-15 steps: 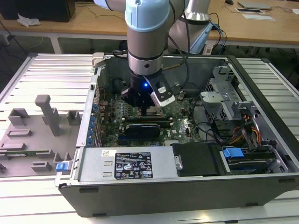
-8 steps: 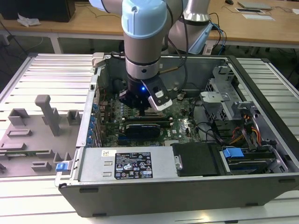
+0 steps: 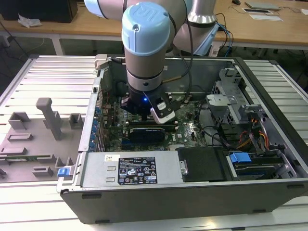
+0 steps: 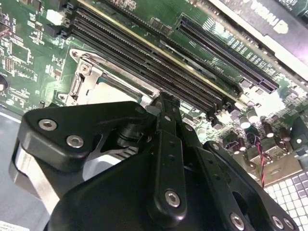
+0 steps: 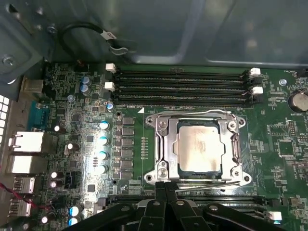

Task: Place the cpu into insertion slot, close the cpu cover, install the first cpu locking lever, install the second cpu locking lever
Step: 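Install the second cpu locking lever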

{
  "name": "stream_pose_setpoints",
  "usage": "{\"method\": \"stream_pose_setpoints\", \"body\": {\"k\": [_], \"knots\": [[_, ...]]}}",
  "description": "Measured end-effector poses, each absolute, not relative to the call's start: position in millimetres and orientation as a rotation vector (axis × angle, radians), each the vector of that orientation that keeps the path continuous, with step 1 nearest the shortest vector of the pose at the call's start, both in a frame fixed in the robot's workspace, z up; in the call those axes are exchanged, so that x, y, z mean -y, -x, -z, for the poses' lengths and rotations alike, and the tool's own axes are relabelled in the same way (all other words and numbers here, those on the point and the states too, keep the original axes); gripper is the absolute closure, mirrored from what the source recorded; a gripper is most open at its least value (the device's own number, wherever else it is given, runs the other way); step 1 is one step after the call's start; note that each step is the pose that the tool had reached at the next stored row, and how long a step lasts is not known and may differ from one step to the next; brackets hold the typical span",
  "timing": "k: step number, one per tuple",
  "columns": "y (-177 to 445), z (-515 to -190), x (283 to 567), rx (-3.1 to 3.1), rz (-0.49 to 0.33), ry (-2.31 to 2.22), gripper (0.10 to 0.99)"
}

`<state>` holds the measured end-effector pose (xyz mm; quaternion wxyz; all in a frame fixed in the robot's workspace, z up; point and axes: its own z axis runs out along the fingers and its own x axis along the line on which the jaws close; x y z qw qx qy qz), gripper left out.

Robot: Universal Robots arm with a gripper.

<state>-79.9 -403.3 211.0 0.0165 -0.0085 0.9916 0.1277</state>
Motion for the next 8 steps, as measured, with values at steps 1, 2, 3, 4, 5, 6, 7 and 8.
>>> {"method": "stream_pose_setpoints", "body": {"k": [1, 2, 3, 4, 5, 6, 7, 8], "knots": [[80.1, -210.0, 403.7, -3.083, -0.4, 0.026, 0.98], [80.3, -208.8, 403.9, -3.082, -0.404, 0.027, 0.98], [80.5, -207.9, 404.0, -3.082, -0.406, 0.027, 0.98], [81.9, -205.8, 404.0, -3.082, -0.408, 0.027, 0.98], [84.6, -203.9, 403.6, -3.082, -0.408, 0.027, 0.98], [88.1, -202.0, 403.0, -3.082, -0.408, 0.027, 0.98], [90.6, -200.0, 402.5, -3.081, -0.416, 0.027, 0.98], [90.7, -199.0, 402.2, -3.079, -0.428, 0.027, 0.98]]}}
